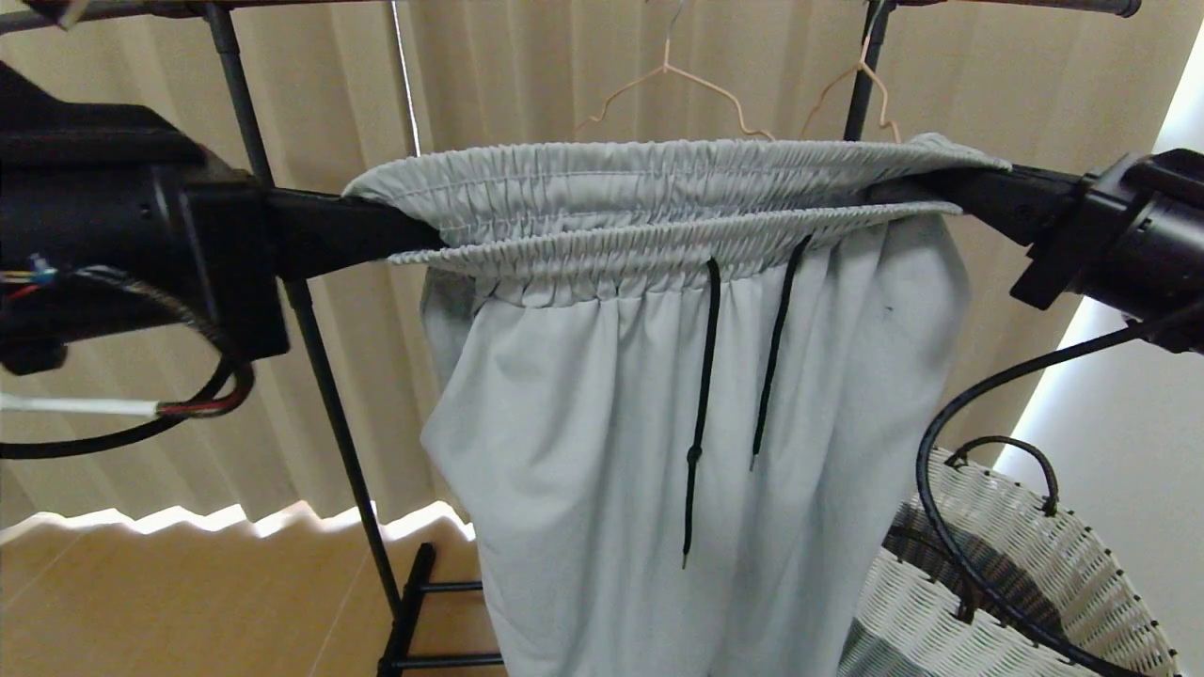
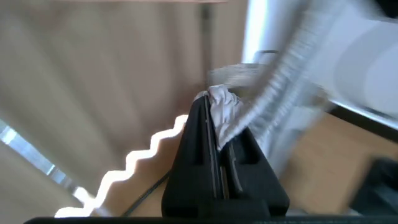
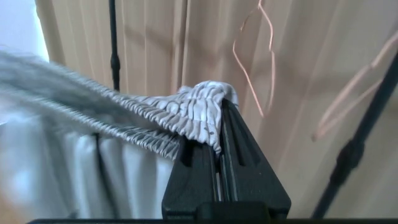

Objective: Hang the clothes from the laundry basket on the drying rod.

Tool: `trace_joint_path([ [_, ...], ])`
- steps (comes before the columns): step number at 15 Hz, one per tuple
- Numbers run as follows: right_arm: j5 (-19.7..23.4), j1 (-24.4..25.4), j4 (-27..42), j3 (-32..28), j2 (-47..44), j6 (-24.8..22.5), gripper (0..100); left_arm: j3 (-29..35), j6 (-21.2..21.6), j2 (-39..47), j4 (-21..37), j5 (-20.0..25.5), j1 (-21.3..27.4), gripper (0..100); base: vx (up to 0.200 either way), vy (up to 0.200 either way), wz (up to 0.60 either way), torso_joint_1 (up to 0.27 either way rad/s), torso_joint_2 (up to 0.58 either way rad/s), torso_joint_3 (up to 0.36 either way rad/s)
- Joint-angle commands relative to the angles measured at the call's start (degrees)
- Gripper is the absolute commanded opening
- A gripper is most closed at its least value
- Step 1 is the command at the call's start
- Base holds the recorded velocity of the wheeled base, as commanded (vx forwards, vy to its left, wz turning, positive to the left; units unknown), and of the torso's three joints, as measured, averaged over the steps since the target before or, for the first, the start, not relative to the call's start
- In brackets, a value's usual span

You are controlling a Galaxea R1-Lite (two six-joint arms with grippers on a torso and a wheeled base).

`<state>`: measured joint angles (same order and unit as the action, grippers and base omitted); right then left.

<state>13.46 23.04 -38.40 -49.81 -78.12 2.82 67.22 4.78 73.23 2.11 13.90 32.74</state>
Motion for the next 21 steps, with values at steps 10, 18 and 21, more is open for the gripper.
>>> trace_joint_path([
  [10, -1.0, 0.6, -1.7, -2.2, -4.9, 0.7, 0, -5.2, 3.6, -8.1, -1.1, 6.8, 2.5, 0, 0.000, 0.000, 0.00, 0.000, 0.00, 0.000],
  [18, -1.2, 0.6, 10.1, -1.2, 3.1, 0.7, 0, -3.8, 3.5, 3.2, -8.3, -18.6, 2.9, 0, 0.000, 0.000, 0.00, 0.000, 0.00, 0.000],
  [21, -1.2, 0.6, 10.1, -0.6, 3.1, 0.8, 0, -4.6, 3.6, 3.2, -8.7, -18.9, 3.3, 0, 0.000, 0.000, 0.00, 0.000, 0.00, 0.000],
])
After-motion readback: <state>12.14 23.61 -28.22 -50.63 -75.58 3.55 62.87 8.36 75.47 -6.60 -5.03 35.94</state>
